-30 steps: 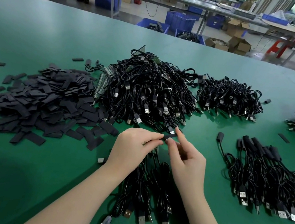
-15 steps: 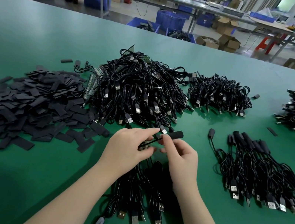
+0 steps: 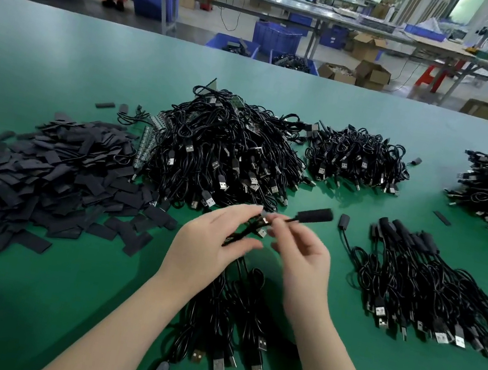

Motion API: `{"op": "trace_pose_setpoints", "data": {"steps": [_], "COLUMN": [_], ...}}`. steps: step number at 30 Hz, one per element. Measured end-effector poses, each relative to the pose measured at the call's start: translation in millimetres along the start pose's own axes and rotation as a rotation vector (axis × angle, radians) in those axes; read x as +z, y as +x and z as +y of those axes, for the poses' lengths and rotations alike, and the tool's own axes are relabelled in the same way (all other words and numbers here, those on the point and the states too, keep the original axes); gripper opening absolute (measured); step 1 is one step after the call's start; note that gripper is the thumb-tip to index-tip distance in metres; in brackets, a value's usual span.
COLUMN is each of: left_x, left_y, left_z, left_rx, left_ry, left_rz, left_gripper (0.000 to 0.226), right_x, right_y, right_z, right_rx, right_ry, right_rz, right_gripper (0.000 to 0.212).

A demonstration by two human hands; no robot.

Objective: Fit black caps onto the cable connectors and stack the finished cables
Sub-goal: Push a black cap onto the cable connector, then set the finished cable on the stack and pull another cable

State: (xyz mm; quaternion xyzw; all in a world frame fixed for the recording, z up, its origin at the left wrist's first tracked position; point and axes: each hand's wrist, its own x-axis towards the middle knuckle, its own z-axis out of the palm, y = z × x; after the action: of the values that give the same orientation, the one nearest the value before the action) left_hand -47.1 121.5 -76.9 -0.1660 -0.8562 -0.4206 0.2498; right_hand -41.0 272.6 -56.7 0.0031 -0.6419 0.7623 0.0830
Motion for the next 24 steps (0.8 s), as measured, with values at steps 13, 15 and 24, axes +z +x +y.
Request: {"op": "trace_pose_setpoints", "data": {"steps": [13, 15, 24], "left_x": [-2, -1, -2], "left_y": [-2, -2, -2], "left_z": [1, -1, -4], "left_rx": [-0.038, -0.019, -0.039], "left_ry": [0.006, 0.023, 0.037], "left_rz": [-0.009, 0.005, -0.012], "left_gripper": [0.045, 0.043, 0.040], "right_x": [-90, -89, -100], "right_y": [84, 81, 48], "right_z": [-7, -5, -9], "right_rx": [0.212, 0.249, 0.143], "right_ry": [-1.541, -1.668, -1.949], "right_rz": [0.148, 0.138, 0.149], "right_gripper": [0.023, 0.021, 0.017]}}
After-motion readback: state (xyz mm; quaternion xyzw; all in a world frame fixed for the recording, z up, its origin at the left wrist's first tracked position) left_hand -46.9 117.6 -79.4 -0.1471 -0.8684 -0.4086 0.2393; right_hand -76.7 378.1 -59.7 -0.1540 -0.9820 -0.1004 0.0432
